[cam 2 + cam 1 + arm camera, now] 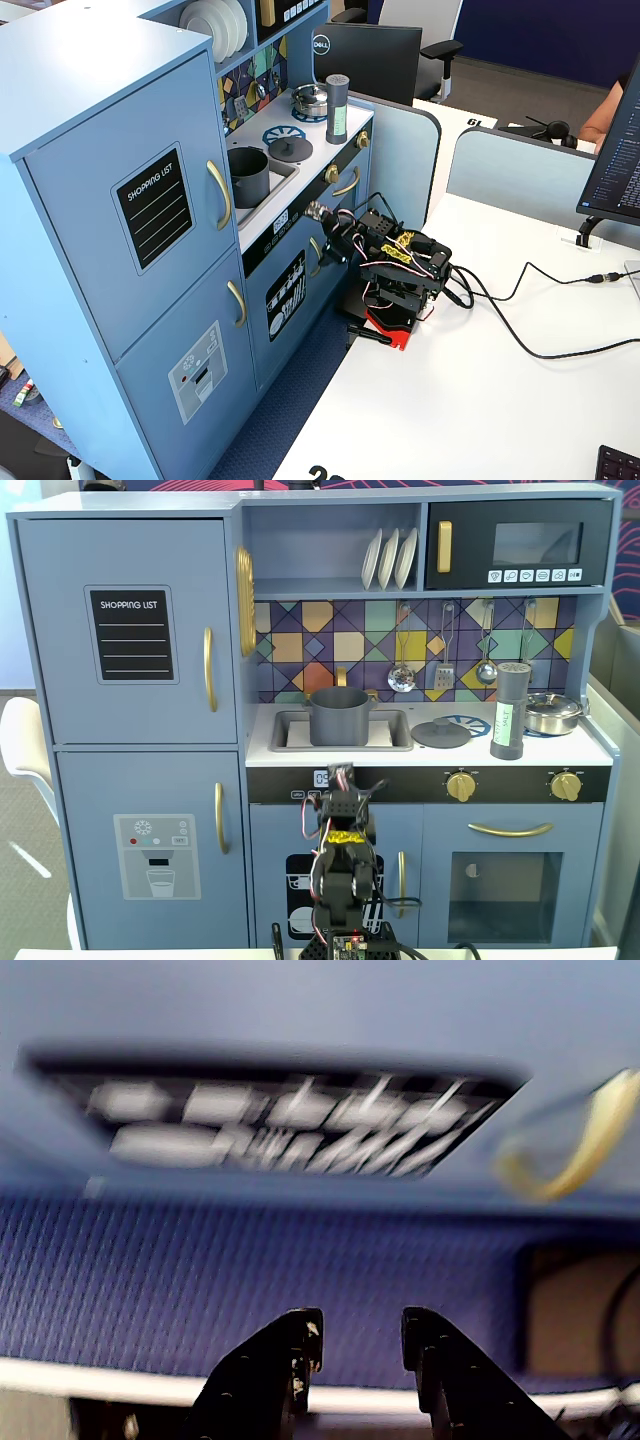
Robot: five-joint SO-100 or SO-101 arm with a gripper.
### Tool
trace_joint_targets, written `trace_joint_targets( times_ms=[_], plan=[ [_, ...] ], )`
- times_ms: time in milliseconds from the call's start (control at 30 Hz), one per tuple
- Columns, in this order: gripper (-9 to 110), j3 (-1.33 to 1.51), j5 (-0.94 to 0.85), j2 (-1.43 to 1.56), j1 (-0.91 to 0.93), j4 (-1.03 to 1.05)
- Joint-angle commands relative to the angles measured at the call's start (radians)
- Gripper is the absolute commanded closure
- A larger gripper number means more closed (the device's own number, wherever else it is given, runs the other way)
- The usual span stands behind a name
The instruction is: Put salt in the gray recipient
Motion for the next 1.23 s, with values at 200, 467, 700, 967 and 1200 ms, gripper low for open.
trace_joint_targets(
  times_ms=[200, 467, 700, 967, 1200],
  plan=[
    [101, 0.127, 0.147, 0.080, -0.069, 0.086],
    [101, 0.129, 0.285, 0.081, -0.080, 0.173],
    [101, 0.129, 0.282, 0.081, -0.080, 0.173],
    [101, 0.129, 0.282, 0.081, -0.080, 0.173],
    [101, 0.129, 0.282, 0.081, -0.080, 0.173]
  ],
)
